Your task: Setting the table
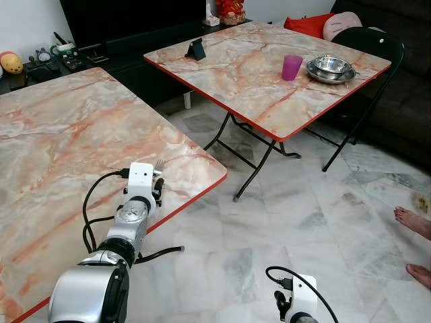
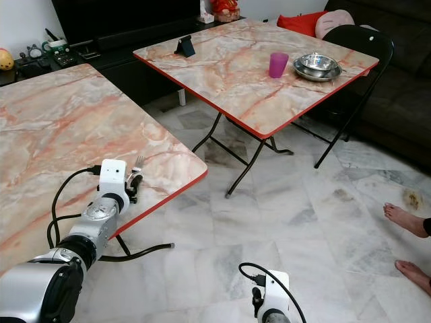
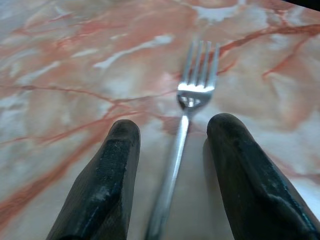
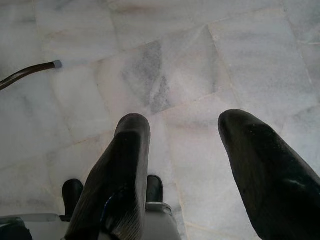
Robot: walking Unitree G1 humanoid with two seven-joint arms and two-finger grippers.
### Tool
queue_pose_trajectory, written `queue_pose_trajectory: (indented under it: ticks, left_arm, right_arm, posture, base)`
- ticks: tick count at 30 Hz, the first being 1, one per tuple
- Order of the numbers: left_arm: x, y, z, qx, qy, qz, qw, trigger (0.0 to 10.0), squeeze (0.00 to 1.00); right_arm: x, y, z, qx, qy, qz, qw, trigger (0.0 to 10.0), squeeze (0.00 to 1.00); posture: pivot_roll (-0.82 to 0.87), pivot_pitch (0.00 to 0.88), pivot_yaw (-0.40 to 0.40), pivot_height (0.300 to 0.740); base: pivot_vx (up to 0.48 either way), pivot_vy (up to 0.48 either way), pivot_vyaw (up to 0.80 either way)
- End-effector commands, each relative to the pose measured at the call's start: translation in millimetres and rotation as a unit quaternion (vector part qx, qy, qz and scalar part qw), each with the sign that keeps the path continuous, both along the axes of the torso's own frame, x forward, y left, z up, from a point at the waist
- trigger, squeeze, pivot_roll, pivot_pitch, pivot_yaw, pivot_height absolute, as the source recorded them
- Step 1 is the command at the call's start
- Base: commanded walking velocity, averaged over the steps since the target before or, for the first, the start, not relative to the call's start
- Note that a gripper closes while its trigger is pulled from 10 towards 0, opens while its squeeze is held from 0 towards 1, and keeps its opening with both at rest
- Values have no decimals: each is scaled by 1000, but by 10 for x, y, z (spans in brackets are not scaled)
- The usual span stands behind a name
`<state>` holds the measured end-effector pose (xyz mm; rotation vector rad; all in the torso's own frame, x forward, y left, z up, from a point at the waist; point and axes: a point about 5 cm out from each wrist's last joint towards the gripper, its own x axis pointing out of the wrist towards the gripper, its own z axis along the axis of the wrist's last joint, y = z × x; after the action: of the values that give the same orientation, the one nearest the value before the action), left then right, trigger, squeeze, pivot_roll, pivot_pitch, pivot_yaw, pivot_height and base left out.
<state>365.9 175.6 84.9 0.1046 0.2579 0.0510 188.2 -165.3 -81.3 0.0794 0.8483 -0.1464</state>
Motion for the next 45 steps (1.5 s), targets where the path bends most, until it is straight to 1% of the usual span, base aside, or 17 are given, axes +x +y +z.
queue_pose_trajectory:
  ticks: [1, 5, 6, 7, 10, 12, 13, 17, 18, 19, 20, 27, 31, 39, 45]
  left_arm:
    - [7, 25, 1, -1, 9, 8, 1000, 10000, 0]
    - [-2, 24, -19, -6, 16, 2, 1000, 10000, 0]
    - [-11, 6, -45, -11, 26, -11, 1000, 10000, 0]
    - [-11, 6, -45, -11, 26, -11, 1000, 10000, 0]
    - [-34, -50, -97, -25, 44, -44, 998, 10000, 0]
    - [-34, -50, -97, -25, 44, -44, 998, 10000, 0]
    - [-39, -65, -105, -28, 47, -53, 997, 10000, 0]
    - [-77, -52, -166, -15, 62, -64, 996, 10000, 0]
    - [-81, -47, -173, -10, 64, -63, 996, 6667, 0]
    - [-85, -39, -179, -3, 66, -62, 996, 6667, 0]
    - [-88, -37, -182, -5, 66, -62, 996, 0, 0]
    - [-96, -39, -194, -5, 69, -68, 995, 0, 0]
    - [-96, -47, -193, 10, 67, -74, 995, 0, 0]
    - [-104, -50, -202, 2, 65, -70, 995, 0, 0]
    - [-92, -30, -174, -5, 52, -61, 997, 0, 0]
  right_arm:
    - [-33, -18, -14, -4, 3, 1, 1000, 10000, 0]
    - [-33, -16, -14, -4, 3, 2, 1000, 10000, 0]
    - [-33, -14, -14, -4, 3, 3, 1000, 10000, 0]
    - [-33, -14, -14, -4, 3, 3, 1000, 10000, 0]
    - [-33, -11, -15, -3, 3, 3, 1000, 10000, 0]
    - [-33, -11, -15, -3, 3, 3, 1000, 10000, 0]
    - [-33, -11, -15, -3, 4, 3, 1000, 10000, 0]
    - [-33, -10, -15, -3, 4, 4, 1000, 10000, 0]
    - [-34, -10, -15, -3, 4, 4, 1000, 10000, 0]
    - [-35, -10, -16, -3, 4, 4, 1000, 10000, 0]
    - [-34, -9, -15, -3, 4, 5, 1000, 10000, 0]
    - [-36, -10, -16, -3, 4, 5, 1000, 10000, 0]
    - [-37, -10, -17, -3, 4, 6, 1000, 10000, 0]
    - [-42, -9, -19, -4, 5, 6, 1000, 10000, 0]
    - [-44, -9, -20, -4, 5, 5, 1000, 10000, 0]
  posture:
    - [10, 0, -62, 740]
    - [10, 0, -61, 740]
    - [9, 0, -61, 740]
    - [9, 0, -61, 740]
    - [11, 0, -62, 740]
    - [11, 0, -62, 740]
    - [11, 0, -62, 740]
    - [12, 0, -62, 740]
    - [12, 0, -62, 740]
    - [12, 0, -62, 740]
    - [13, 0, -63, 740]
    - [11, 0, -61, 740]
    - [11, 0, -61, 740]
    - [14, 0, -59, 740]
    - [14, 0, -59, 740]
  base:
    - [0, 0, 0]
    - [0, 0, 0]
    - [0, 0, 0]
    - [0, 0, 0]
    - [0, 0, 0]
    - [0, 0, 0]
    - [0, 0, 0]
    - [0, 0, 0]
    - [0, 0, 0]
    - [0, 0, 0]
    - [0, 0, 0]
    - [0, 0, 0]
    - [0, 0, 0]
    - [0, 0, 0]
    - [0, 0, 0]
